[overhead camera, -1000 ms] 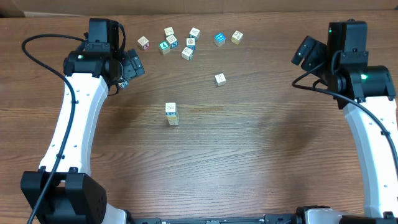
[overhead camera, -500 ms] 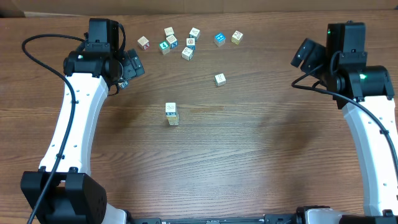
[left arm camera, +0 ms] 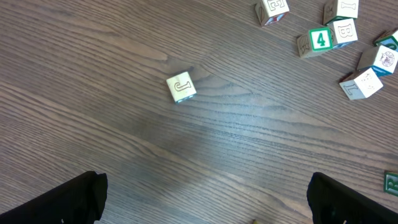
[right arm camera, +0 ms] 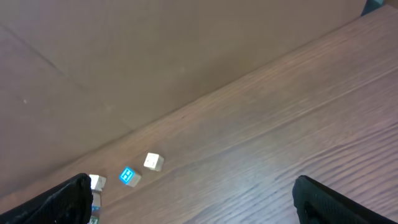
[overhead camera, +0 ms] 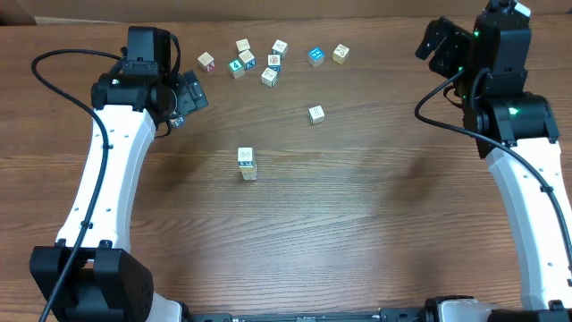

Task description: Form a tower

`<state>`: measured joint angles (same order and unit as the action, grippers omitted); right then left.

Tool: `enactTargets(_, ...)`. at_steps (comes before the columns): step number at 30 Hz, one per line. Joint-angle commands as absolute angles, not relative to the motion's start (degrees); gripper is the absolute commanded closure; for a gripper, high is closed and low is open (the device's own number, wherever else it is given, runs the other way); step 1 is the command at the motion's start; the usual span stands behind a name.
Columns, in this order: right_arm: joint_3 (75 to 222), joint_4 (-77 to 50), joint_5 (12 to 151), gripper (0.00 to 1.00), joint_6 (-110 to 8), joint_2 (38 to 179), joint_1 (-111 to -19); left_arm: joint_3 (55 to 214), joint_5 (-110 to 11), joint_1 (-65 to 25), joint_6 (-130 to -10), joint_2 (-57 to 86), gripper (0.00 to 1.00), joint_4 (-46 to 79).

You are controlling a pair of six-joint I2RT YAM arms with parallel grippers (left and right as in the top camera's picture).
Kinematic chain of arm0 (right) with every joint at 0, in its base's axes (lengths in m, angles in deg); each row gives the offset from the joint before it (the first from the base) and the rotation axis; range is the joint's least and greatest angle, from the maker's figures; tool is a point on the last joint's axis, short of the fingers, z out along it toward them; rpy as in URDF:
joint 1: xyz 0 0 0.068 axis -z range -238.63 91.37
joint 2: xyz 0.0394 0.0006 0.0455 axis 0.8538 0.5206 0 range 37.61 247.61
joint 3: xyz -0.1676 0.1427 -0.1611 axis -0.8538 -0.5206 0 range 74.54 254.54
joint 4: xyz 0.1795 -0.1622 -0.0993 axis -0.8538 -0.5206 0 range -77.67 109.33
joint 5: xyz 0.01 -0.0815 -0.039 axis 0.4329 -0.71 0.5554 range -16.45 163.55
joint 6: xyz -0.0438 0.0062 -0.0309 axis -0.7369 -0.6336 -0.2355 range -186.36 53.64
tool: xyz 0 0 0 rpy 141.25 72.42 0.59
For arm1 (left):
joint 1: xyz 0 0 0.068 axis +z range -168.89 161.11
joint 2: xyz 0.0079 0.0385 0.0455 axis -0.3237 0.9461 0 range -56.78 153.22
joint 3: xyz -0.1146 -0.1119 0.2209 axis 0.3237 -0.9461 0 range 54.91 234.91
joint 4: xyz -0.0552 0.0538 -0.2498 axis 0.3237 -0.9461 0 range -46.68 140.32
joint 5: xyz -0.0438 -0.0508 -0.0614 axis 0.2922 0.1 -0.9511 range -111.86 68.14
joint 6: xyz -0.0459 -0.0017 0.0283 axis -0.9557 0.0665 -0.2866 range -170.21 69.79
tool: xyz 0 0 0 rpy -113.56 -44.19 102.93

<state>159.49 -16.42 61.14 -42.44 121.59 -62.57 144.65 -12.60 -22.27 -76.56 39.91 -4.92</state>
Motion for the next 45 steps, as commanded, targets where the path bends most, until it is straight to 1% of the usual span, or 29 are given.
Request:
enactTargets(1, 159.22, -17.45, 60.77, 0.00, -42.61, 119.16, -63.14, 145.83, -12.30, -22.40, -75.46, 40.30, 0.00, -4.90)
enactTargets(10, 159.25, -16.22, 60.77, 0.00, -42.64, 118.33, -63.14, 145.83, -12.27, -22.40, -75.49, 40.28, 0.01, -4.88)
enactTargets(20, 159.22, -7.44, 60.77, 0.00, -42.61, 118.29, -63.14, 145.83, -12.30, -22.40, -75.49, 40.30, 0.01, -4.90)
enactTargets(23, 159.07, -2.26, 60.77, 0.00, -42.61, 118.31, -63.14, 145.83, -12.30, -22.40, -75.49, 40.30, 0.00, -4.90)
enactTargets(25, 157.63, 5.48, 60.77, 0.00, -42.64, 118.31, -63.14, 145.83, -12.30, -22.40, -75.49, 40.30, 0.01, -4.90)
enactTargets(29, 151.88, 26.46, 60.77, 0.00, -42.61, 118.31, -63.12, 145.83, -12.30, -22.40, -75.49, 40.30, 0.00, -4.90)
enactTargets(32, 146.52, 37.26, 60.77, 0.00, -42.61, 118.29, -63.14, 145.83, -12.30, -22.40, -75.49, 40.30, 0.00, -4.90)
enactTargets(35, 143.46, 40.96, 60.77, 0.00, -42.61, 118.29, -63.14, 145.83, -12.30, -22.40, -75.49, 40.30, 0.00, -4.90)
enactTargets(38, 141.61, 40.78, 60.77, 0.00, -42.61, 118.29, -63.14, 145.83, -12.30, -22.40, -75.49, 40.30, 0.00, -4.90)
enactTargets(41, 139.38, 43.77, 60.77, 0.00, -42.61, 118.29, -63.12, 145.83, -12.30, -22.40, -75.49, 40.30, 0.01, -4.90)
enactTargets(45, 138.59, 44.63, 60.77, 0.00, -42.61, 118.22, -63.12, 145.83, -12.30, -22.40, -75.49, 40.30, 0.00, -4.90)
